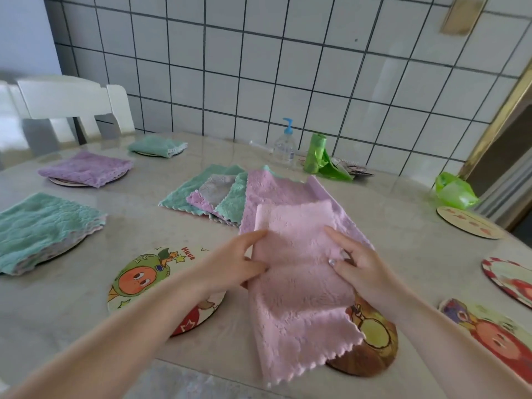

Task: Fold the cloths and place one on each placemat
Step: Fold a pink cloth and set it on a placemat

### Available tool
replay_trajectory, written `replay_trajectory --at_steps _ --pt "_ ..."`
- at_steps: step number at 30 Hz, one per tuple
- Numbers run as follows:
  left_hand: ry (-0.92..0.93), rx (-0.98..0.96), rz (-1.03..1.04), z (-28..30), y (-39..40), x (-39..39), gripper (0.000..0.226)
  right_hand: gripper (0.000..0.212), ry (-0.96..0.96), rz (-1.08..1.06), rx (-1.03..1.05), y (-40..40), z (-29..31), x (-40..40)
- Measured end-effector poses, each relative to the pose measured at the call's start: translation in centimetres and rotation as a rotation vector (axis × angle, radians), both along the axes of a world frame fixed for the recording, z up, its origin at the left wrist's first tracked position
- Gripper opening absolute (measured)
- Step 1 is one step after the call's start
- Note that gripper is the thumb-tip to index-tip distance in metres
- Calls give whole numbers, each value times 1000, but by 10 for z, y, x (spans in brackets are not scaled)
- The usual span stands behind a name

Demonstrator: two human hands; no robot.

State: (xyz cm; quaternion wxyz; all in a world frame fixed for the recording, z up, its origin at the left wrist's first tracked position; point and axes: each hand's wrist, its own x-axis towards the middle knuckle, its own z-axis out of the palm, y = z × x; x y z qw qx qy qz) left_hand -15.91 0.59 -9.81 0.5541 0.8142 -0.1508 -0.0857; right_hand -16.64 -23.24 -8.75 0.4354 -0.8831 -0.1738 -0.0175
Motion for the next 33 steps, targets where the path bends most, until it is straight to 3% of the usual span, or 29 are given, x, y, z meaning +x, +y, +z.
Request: replay_trajectory --at_steps 4,9,13,15,17,19,22,25,27,30,33 --pt "-33 223 -11 -7 3 18 71 58 166 -86 61 -1 -19 12" --pt "-5 84 3 -13 18 3 70 72 194 19 225 -19 -19 -9" --pt "-122 180 -85 -15 24 -30 68 58 56 146 137 -26 -25 -27" --pt "-264 287 -167 -17 24 -42 71 51 -108 172 -52 -23 -28 -31" --pt "-456 377 -196 -22 24 -44 70 38 -156 175 -107 -18 -28 -34" --pt "-554 384 -185 -29 25 -41 62 36 -126 134 -67 -13 -25 -34" --pt "-596 319 -112 -33 28 -38 41 54 -71 78 91 -7 -14 -39" --pt "-626 252 -133 -30 29 -44 19 47 68 66 255 -6 -3 -50" --pt "-730 375 -164 -31 33 -50 15 39 215 59 248 -7 -8 -57" --pt "-808 598 -226 -34 37 -59 33 47 350 94 195 -13 -18 -65" --pt "-861 739 -342 -35 35 -62 54 55 96 212 31 -19 -25 -70"
